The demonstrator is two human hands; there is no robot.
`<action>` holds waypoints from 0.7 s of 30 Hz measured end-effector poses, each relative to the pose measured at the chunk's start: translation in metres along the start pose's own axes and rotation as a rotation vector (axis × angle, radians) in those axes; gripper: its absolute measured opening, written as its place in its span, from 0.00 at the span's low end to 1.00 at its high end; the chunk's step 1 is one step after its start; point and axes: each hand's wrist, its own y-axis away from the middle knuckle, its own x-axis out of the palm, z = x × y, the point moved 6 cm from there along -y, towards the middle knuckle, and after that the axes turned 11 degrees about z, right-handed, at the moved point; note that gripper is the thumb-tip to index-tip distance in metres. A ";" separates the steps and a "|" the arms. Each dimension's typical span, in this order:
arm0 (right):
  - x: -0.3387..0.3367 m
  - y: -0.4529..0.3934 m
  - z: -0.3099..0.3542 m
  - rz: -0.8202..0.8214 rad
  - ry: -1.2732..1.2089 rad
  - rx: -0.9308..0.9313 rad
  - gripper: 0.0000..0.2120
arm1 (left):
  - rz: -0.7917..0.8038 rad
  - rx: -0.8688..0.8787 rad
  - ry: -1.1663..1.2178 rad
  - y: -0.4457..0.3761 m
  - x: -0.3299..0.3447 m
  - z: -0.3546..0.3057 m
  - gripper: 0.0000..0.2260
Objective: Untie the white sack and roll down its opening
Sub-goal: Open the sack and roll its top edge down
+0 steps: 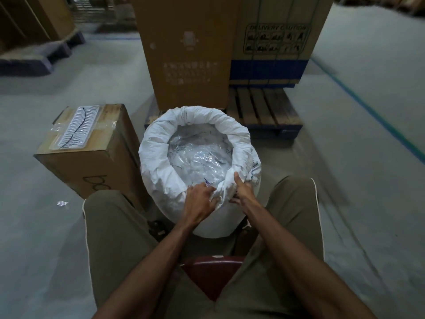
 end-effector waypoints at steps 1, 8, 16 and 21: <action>0.002 0.006 0.003 -0.026 0.009 0.011 0.35 | 0.034 0.035 -0.024 0.003 0.003 -0.003 0.13; -0.007 0.003 0.014 -0.212 -0.074 0.055 0.24 | 0.273 0.053 0.246 -0.014 -0.006 0.009 0.18; -0.012 -0.004 0.045 -0.090 -0.560 0.037 0.28 | 0.125 0.282 -0.051 -0.122 -0.030 -0.048 0.28; -0.016 -0.031 0.041 0.049 -0.529 0.086 0.30 | 0.202 0.735 -0.676 -0.192 -0.007 -0.089 0.27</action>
